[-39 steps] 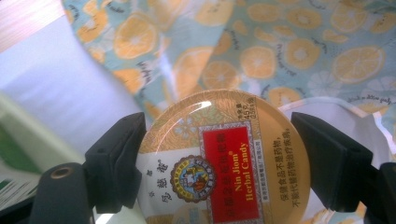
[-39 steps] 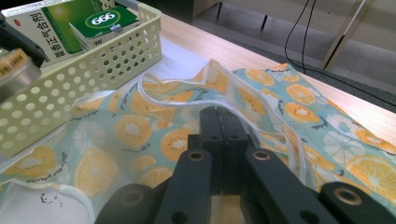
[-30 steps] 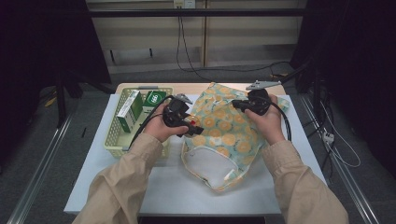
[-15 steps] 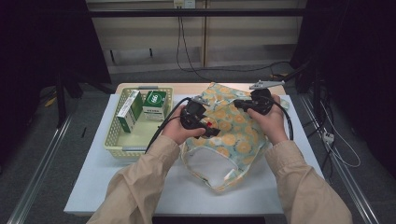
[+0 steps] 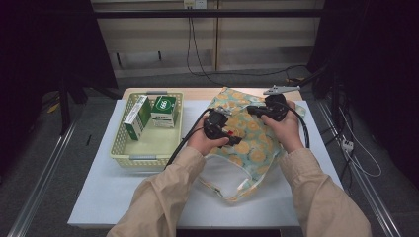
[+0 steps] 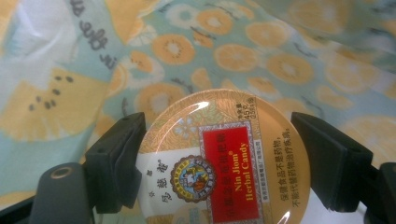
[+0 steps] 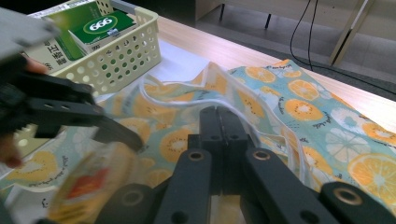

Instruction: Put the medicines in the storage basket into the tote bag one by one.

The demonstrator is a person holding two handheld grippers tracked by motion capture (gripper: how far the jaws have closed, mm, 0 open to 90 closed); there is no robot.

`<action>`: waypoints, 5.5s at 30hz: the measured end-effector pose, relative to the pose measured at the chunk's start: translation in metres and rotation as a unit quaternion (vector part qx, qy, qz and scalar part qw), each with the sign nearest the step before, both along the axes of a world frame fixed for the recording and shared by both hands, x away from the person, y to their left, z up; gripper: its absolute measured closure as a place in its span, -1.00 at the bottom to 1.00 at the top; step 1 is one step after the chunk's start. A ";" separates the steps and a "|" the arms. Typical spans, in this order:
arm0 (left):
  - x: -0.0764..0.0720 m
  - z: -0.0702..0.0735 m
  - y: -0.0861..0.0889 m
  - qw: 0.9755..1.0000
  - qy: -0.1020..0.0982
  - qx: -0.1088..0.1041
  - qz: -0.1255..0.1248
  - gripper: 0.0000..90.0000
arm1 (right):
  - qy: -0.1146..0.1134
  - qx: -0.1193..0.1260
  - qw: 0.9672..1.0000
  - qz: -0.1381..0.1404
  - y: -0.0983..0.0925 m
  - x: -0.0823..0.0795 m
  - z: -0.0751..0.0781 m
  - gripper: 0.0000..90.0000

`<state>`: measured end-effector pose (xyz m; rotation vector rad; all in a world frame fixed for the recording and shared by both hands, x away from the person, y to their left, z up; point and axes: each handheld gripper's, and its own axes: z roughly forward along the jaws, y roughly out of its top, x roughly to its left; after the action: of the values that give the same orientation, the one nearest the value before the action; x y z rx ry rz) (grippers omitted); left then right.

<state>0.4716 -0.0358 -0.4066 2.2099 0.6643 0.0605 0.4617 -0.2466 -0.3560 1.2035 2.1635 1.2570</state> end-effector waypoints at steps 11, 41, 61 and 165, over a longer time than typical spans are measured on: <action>0.014 -0.024 -0.022 0.999 -0.042 -0.006 0.034 -0.65 | 0.004 -0.001 1.000 -0.002 -0.006 0.000 -0.001 1.00; 0.013 -0.050 -0.017 0.999 0.001 -0.009 0.050 0.98 | 0.016 -0.004 1.000 -0.004 -0.007 -0.007 -0.011 1.00; -0.017 0.027 0.041 1.000 -0.008 0.008 0.027 -0.52 | 0.019 -0.006 1.000 -0.004 0.001 -0.014 -0.019 1.00; 0.100 0.004 0.184 0.954 0.009 0.108 0.281 -0.87 | 0.020 0.007 1.000 0.008 -0.002 -0.011 -0.019 1.00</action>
<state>0.5715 0.1477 -0.4028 2.1557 1.3334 0.4204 0.4512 -0.2485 -0.3752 1.2287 2.1999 1.2671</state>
